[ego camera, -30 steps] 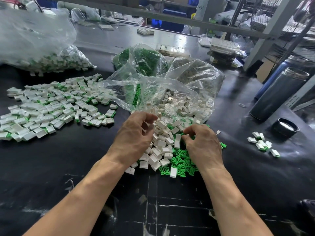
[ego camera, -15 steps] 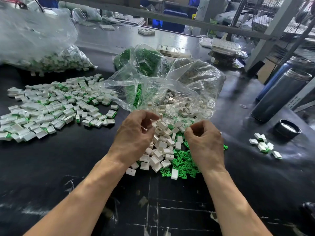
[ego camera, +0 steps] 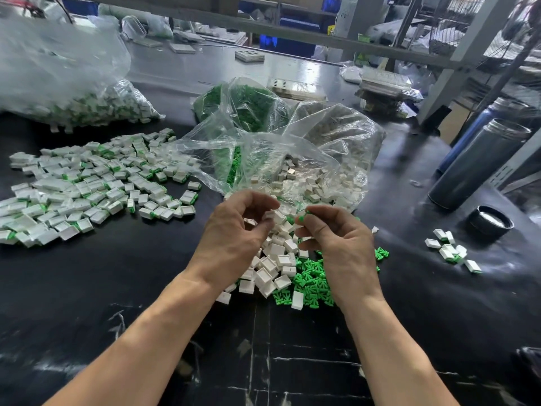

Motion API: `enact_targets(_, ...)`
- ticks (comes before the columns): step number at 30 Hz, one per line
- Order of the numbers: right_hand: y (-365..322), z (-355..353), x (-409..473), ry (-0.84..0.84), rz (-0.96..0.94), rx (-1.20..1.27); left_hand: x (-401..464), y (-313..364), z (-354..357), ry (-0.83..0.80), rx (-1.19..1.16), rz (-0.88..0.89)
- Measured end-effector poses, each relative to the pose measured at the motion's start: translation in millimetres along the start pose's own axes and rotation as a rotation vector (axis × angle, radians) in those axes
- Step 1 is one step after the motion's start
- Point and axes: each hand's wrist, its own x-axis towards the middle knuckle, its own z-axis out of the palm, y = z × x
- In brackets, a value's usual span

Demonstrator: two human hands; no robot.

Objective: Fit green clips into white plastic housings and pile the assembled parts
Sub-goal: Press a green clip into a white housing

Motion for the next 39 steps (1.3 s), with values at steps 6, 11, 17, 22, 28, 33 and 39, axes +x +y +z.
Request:
enact_targets(6,2,3,-2,-0.083,-0.003,0.020,-2,0,7,-0.051,-0.036,-0.004)
enact_targets(11,3,10,-6,-0.112,-0.012,-0.009,-3,1,9,-0.084,-0.032,0.002)
enact_targets(17,2,8,-6,-0.105,-0.059,-0.120,-4,2,8,-0.069,-0.024,-0.012)
enact_targets(22,0,8,-9,-0.112,-0.087,-0.205,-4,0,6,-0.047,-0.033,-0.020)
enact_targets(28,-1,8,-12,-0.105,-0.071,-0.208,-4,-2,6,-0.032,-0.111,-0.099)
enact_targets(33,-2,8,-13,-0.097,-0.102,-0.270,-5,-1,5,-0.057,-0.190,-0.113)
enact_targets(39,-3,11,-15,-0.092,-0.135,-0.402,-4,-1,4,-0.048,-0.123,-0.068)
